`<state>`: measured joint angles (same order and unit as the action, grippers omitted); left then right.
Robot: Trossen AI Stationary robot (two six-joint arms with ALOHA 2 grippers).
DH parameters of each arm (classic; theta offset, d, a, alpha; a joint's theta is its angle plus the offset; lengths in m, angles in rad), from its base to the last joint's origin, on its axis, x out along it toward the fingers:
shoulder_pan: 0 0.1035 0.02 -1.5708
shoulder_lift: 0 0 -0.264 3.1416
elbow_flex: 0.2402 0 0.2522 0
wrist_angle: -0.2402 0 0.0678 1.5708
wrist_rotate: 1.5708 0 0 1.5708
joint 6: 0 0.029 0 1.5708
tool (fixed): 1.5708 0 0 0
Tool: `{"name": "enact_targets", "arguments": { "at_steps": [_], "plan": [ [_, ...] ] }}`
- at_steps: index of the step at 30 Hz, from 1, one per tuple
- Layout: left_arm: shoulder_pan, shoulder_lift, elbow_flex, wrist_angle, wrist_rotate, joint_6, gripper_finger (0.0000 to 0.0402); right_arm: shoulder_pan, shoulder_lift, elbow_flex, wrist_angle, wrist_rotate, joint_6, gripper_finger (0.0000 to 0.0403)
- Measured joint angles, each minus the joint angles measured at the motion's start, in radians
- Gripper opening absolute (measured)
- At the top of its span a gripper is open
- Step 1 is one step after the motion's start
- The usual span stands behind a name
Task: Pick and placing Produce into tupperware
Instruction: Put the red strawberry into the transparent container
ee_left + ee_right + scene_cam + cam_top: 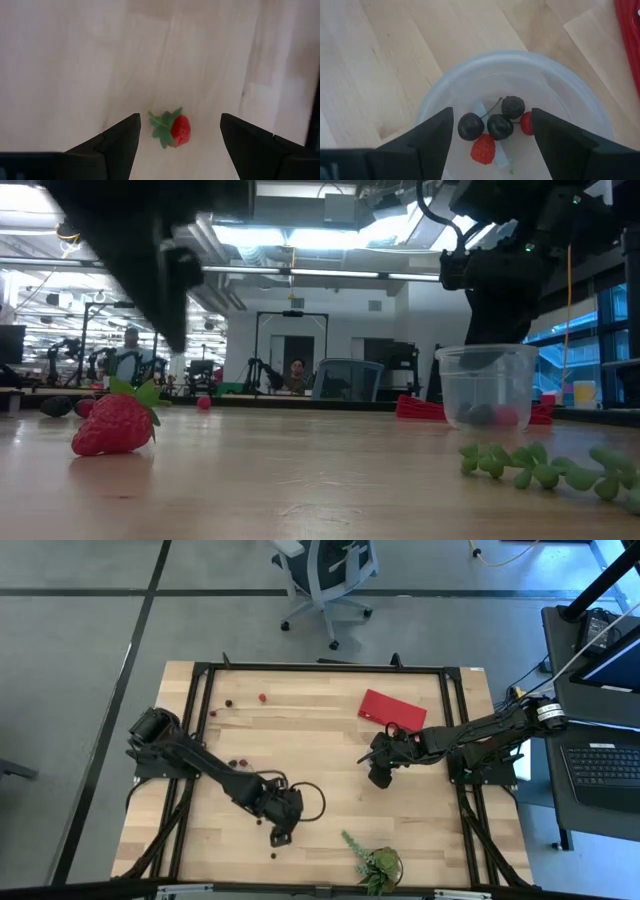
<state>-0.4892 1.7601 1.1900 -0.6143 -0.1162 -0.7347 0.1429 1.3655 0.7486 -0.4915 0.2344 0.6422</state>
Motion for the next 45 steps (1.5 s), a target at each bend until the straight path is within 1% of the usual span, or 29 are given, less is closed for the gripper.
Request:
{"name": "enact_targets", "arguments": {
  "at_steps": [5,8,12,17,23,27,39,41,45],
  "plan": [
    [-0.017,0.055,0.002,0.004,-0.002,-0.027,0.0266,0.000,0.000,0.000,0.003,0.000,-0.022,0.0268],
    [-0.019,0.069,0.002,0.001,-0.001,-0.070,0.0266,0.000,0.000,0.000,0.003,0.000,-0.042,0.0268],
    [-0.018,0.099,0.004,-0.004,0.000,-0.077,0.0266,0.000,0.000,0.000,0.005,0.000,-0.045,0.0268],
    [-0.005,0.148,0.004,-0.006,0.030,-0.092,0.0266,0.000,0.000,0.000,0.006,0.000,-0.045,0.0268],
    [0.012,0.174,0.010,-0.009,0.054,-0.098,0.0263,0.000,0.000,0.000,0.006,0.000,-0.048,0.0268],
    [0.015,0.175,0.008,-0.010,0.065,-0.097,0.0244,0.000,0.000,0.000,0.006,0.000,-0.048,0.0268],
    [0.021,0.178,0.006,-0.041,0.074,-0.094,0.0146,0.000,0.000,0.000,0.009,0.000,-0.049,0.0268],
    [0.022,0.178,0.006,-0.041,0.074,-0.075,0.0135,0.000,0.000,0.000,0.009,0.000,-0.049,0.0268],
    [0.021,0.171,0.006,-0.039,0.072,-0.017,0.0134,0.000,0.000,0.000,0.010,0.000,-0.026,0.0269]
  ]
}}
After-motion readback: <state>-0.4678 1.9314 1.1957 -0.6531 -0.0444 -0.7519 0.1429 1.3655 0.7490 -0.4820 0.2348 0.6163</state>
